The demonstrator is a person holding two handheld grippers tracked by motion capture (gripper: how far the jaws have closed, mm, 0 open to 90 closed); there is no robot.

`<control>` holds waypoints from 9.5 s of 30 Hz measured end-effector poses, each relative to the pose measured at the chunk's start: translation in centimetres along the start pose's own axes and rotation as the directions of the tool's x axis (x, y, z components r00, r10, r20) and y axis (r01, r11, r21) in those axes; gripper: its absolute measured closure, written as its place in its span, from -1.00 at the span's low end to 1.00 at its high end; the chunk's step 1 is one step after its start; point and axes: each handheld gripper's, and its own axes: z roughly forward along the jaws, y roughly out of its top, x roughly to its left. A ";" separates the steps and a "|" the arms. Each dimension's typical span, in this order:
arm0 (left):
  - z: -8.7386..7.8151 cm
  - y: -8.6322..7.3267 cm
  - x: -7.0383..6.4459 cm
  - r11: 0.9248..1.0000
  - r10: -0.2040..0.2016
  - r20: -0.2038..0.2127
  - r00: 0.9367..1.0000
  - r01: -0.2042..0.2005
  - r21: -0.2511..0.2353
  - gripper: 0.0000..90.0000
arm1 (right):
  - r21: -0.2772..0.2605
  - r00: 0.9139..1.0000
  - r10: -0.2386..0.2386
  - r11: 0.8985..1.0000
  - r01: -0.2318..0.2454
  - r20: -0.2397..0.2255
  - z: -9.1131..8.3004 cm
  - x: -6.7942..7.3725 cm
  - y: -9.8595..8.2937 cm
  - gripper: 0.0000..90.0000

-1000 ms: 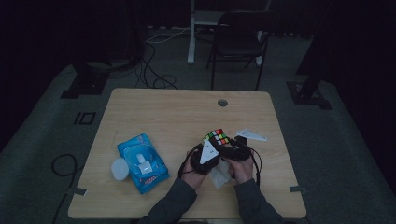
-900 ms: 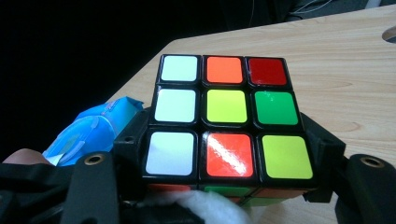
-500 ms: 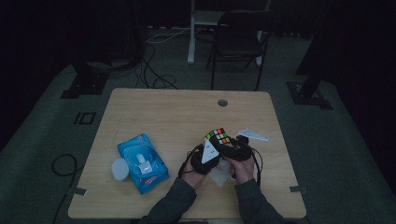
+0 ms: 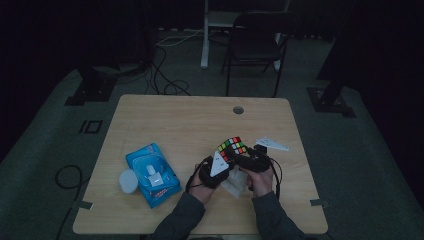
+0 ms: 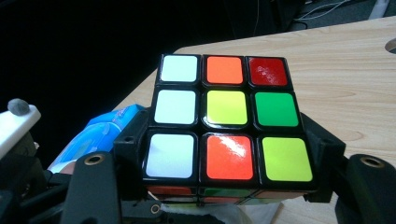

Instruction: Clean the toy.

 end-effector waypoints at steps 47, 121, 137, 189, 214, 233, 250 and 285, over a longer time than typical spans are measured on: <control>-4.9 5.4 5.2 0.976 -0.102 -0.045 0.994 0.092 -0.195 0.98 | 0.287 0.993 -0.117 0.952 0.107 0.017 4.1 -0.4 -3.3 -0.25; -0.5 -0.5 4.2 0.981 -0.185 0.034 0.982 0.183 0.057 0.96 | 0.058 0.994 -0.076 0.995 0.081 -0.083 0.8 -0.5 -0.5 -0.25; -0.9 -0.4 3.8 0.987 -0.159 0.026 0.987 0.158 0.032 0.97 | 0.051 0.997 -0.042 0.998 0.046 -0.062 0.6 -1.1 -0.4 -0.25; -1.1 -0.9 3.8 0.990 -0.132 0.020 0.991 0.131 0.055 0.96 | 0.075 0.998 -0.044 0.996 0.047 -0.042 1.1 -1.2 -0.7 -0.25; -4.1 1.7 6.5 0.993 -0.095 -0.119 0.988 0.103 0.063 0.95 | 0.105 0.988 -0.131 0.987 0.123 0.081 0.7 -2.1 -0.8 -0.25; -4.9 1.7 8.8 0.987 -0.091 -0.186 0.978 0.114 0.116 0.94 | 0.140 0.975 -0.181 0.977 0.163 0.132 0.8 -2.5 -1.4 -0.25; -5.5 1.0 10.0 0.978 -0.107 -0.223 0.969 0.143 0.152 0.87 | 0.246 0.938 -0.283 0.941 0.232 0.199 2.0 -2.9 -2.9 -0.25; -6.4 0.7 10.5 0.967 -0.177 -0.214 0.961 0.210 0.144 0.24 | 0.301 0.905 -0.354 0.912 0.278 0.237 3.5 -3.3 -5.0 -0.25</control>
